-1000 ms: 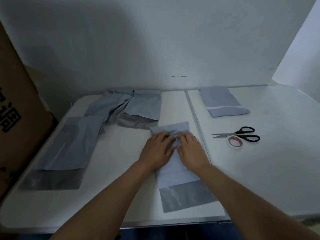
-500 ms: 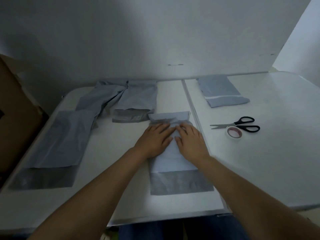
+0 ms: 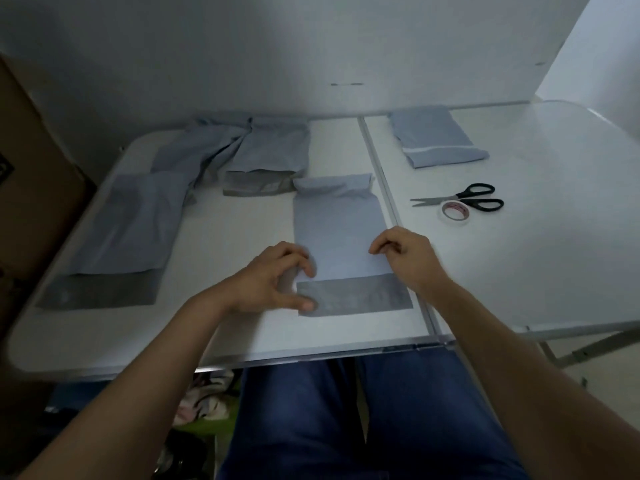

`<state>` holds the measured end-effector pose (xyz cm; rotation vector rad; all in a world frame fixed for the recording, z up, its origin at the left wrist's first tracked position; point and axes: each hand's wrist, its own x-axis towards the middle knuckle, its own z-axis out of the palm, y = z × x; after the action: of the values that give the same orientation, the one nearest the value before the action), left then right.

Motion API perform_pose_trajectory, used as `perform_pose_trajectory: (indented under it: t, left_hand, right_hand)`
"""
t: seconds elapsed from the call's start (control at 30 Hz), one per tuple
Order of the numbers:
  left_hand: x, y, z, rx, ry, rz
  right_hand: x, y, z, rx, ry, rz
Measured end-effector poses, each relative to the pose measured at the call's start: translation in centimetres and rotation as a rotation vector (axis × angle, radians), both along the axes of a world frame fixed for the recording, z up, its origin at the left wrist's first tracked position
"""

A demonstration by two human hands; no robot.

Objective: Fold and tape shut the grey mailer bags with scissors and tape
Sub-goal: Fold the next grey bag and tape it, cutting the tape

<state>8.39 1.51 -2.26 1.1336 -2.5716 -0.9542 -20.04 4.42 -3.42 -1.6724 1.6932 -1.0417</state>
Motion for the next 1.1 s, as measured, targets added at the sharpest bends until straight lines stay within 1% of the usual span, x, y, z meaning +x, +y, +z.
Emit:
perform_pose_trajectory:
  t: [0.07,0.13,0.23,0.3,0.4,0.47,0.5,0.57,0.63,0.67,0.73,0.8,1.0,1.1]
  left_hand:
    - [0.2,0.5,0.0,0.007,0.018,0.004]
    - [0.1,0.7,-0.2,-0.016,0.089,0.035]
    - [-0.4,1.1,-0.6,-0.073,0.171,0.133]
    - [-0.8,1.4,-0.5,-0.022,0.229,0.251]
    - [-1.2,1.5,0.2,0.139,0.335,0.419]
    - [-1.6,1.3,0.7,0.148,0.336,0.492]
    - [-1.9,1.2,0.8,0.141,0.328,0.516]
    - [-2.4,1.1,1.2,0.145,0.327,0.552]
    - [-2.4,1.2,1.8,0.214,0.354,0.557]
    - [-2.2,1.3,2.1,0.247,0.351,0.536]
    - [-1.7,1.5,2.3,0.259,0.309,0.464]
    - [-1.4,1.6,2.1,0.255,0.283,0.449]
    - [-3.5,1.9,1.1,0.121,0.344,0.749]
    - [-4.3,2.6,0.7,0.043,0.344,0.798]
  right_hand:
    - [-0.7,1.1,0.0,-0.019,0.009,0.035]
    - [-1.4,2.0,-0.1,-0.051,0.028,0.091]
    - [-2.1,2.9,-0.3,-0.011,0.044,0.122]
    - [-2.4,3.3,-0.3,0.036,0.062,0.143]
    - [-3.0,3.7,0.3,0.155,0.104,0.194]
    - [-3.1,3.8,1.0,0.221,0.065,0.211]
    - [-2.8,3.7,1.1,0.237,0.019,0.194]
    - [-2.1,3.4,1.0,0.214,-0.065,0.088]
    - [-1.1,2.9,0.5,0.134,-0.123,-0.073]
    - [-0.8,2.6,0.4,0.104,-0.122,-0.138]
    - [-0.3,2.1,-0.2,0.077,-0.074,-0.201]
    - [0.1,1.7,-0.4,0.062,-0.033,-0.238]
    - [1.3,1.3,-0.8,-0.002,0.059,-0.302]
    - [1.4,1.5,-1.1,-0.06,0.099,-0.304]
